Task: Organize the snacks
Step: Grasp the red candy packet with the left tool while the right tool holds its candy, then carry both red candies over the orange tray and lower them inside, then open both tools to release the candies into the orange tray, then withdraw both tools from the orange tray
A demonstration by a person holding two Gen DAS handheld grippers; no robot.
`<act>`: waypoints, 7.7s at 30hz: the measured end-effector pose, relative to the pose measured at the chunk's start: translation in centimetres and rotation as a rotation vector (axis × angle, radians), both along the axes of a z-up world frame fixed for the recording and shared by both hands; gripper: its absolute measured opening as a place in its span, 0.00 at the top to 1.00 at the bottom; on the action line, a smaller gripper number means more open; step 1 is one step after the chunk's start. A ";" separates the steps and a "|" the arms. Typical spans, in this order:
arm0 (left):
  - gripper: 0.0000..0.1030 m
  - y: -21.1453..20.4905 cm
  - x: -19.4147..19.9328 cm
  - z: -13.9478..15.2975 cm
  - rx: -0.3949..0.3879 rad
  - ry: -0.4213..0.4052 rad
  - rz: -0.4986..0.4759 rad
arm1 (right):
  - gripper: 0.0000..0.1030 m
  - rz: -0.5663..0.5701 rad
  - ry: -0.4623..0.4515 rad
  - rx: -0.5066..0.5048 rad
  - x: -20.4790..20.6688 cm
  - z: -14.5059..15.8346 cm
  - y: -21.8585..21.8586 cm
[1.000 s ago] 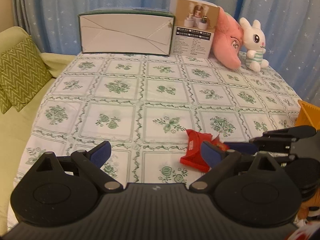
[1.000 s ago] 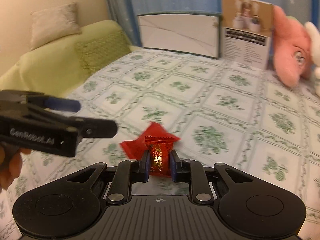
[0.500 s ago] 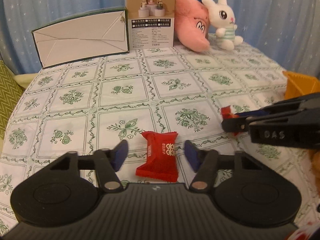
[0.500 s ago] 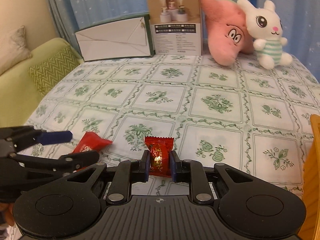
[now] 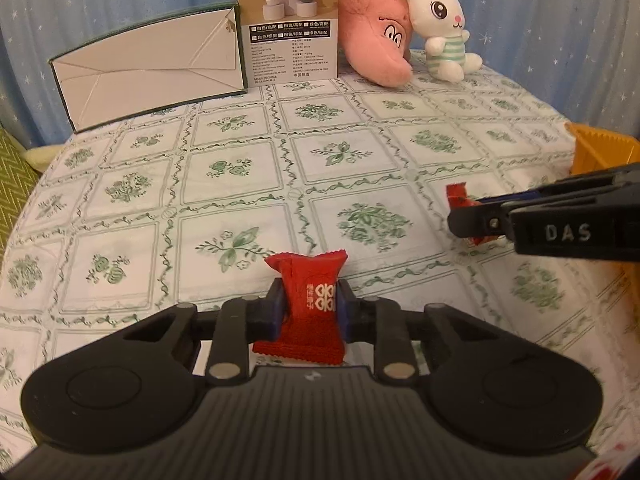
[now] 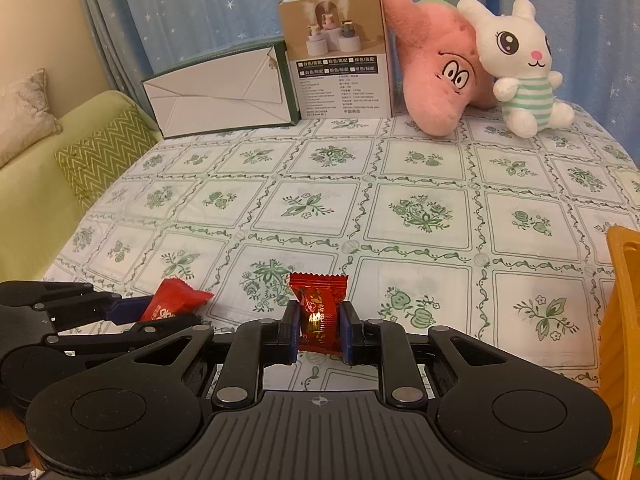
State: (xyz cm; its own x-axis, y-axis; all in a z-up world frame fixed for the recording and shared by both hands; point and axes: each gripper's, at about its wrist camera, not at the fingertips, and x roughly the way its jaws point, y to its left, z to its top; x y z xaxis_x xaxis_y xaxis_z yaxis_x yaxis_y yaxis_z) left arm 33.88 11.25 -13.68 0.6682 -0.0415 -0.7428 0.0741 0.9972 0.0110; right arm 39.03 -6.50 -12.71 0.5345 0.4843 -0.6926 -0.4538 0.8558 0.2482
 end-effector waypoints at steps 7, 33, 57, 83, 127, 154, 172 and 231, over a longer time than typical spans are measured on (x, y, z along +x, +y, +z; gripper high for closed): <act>0.78 -0.8 -1.7 1.6 -0.058 -0.026 0.015 | 0.80 -0.026 0.000 0.017 -0.9 1.1 -1.3; 0.78 -10.9 -16.5 9.8 -0.126 -0.066 -0.008 | 0.80 -0.251 -0.027 0.052 -19.3 9.2 -12.1; 0.78 -21.0 -19.4 14.0 -0.149 -0.094 -0.189 | 0.80 -0.432 -0.061 -0.015 -24.1 12.8 -22.3; 0.78 -27.0 -15.0 12.4 -0.148 -0.055 -0.297 | 0.80 -0.517 -0.049 0.002 -21.4 11.9 -27.6; 0.78 -28.2 -6.8 9.0 -0.185 0.027 -0.294 | 0.80 -0.489 -0.002 -0.027 -14.3 8.9 -28.2; 0.49 -25.2 -7.2 9.1 -0.174 0.010 -0.240 | 0.80 -0.486 0.008 -0.015 -13.8 9.0 -28.0; 0.37 -24.5 -7.4 8.9 -0.183 0.012 -0.224 | 0.80 -0.474 0.017 0.007 -13.1 8.7 -27.5; 0.00 -18.0 -28.1 18.7 -0.132 -0.113 -0.007 | 0.17 -0.461 -0.099 -0.069 -33.4 18.6 -23.7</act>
State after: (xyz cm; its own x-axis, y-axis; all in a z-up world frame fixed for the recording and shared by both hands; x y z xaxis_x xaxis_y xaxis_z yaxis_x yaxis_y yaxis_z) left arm 5.82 -6.76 5.04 0.7464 -0.1388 -0.6509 0.0867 0.9900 -0.1116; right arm 5.58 -30.21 5.91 0.7479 0.1362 -0.6498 -0.0417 0.9864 0.1587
